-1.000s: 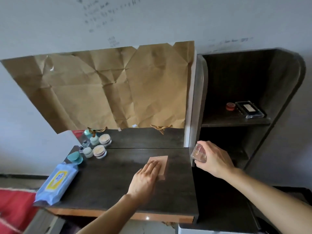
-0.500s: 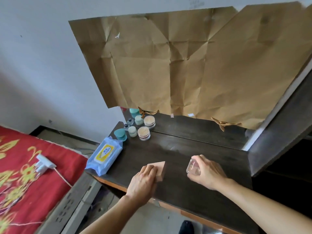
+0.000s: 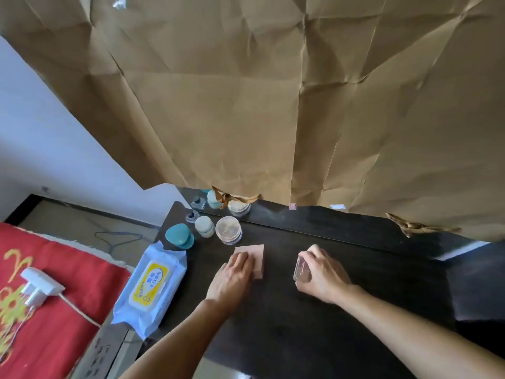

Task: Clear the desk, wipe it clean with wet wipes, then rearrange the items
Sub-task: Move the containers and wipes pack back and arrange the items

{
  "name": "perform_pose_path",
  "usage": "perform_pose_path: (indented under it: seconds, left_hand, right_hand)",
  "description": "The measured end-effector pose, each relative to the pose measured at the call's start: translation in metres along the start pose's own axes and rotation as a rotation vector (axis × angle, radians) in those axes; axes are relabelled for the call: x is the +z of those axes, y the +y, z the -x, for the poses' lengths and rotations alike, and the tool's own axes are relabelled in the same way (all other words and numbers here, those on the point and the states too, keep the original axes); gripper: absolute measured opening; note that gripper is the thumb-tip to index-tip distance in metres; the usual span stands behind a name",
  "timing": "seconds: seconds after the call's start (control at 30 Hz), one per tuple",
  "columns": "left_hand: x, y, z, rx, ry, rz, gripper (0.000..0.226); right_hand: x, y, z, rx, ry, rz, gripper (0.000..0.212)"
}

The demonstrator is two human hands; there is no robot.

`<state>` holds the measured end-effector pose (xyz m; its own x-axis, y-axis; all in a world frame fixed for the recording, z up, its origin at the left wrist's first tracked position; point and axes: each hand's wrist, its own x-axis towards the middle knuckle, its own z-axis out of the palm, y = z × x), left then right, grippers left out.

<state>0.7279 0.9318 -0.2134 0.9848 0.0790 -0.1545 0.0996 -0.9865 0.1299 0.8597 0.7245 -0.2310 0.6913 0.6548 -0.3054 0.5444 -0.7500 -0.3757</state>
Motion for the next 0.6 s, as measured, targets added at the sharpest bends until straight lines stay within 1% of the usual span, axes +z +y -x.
perform_pose_path:
  seconds: [0.13, 0.27, 0.33, 0.43, 0.6]
  left_hand:
    - [0.019, -0.017, -0.037, 0.112, -0.035, -0.067, 0.063]
    - [0.042, -0.036, -0.061, 0.196, -0.042, -0.103, 0.072]
    - [0.049, -0.046, -0.068, 0.245, -0.059, -0.092, 0.08]
    - [0.054, -0.057, -0.072, 0.311, -0.049, -0.076, 0.08]
    - [0.06, -0.066, -0.074, 0.36, -0.035, -0.023, 0.081]
  right_hand:
    - [0.005, 0.006, -0.019, 0.06, 0.02, 0.03, 0.058]
    - [0.011, 0.002, -0.036, 0.137, 0.039, 0.029, 0.065]
    - [0.014, -0.004, -0.048, 0.138, 0.044, 0.036, 0.066]
    - [0.018, -0.017, -0.067, 0.131, 0.061, 0.04, 0.062]
    - [0.031, -0.035, -0.084, 0.161, 0.069, 0.02, 0.047]
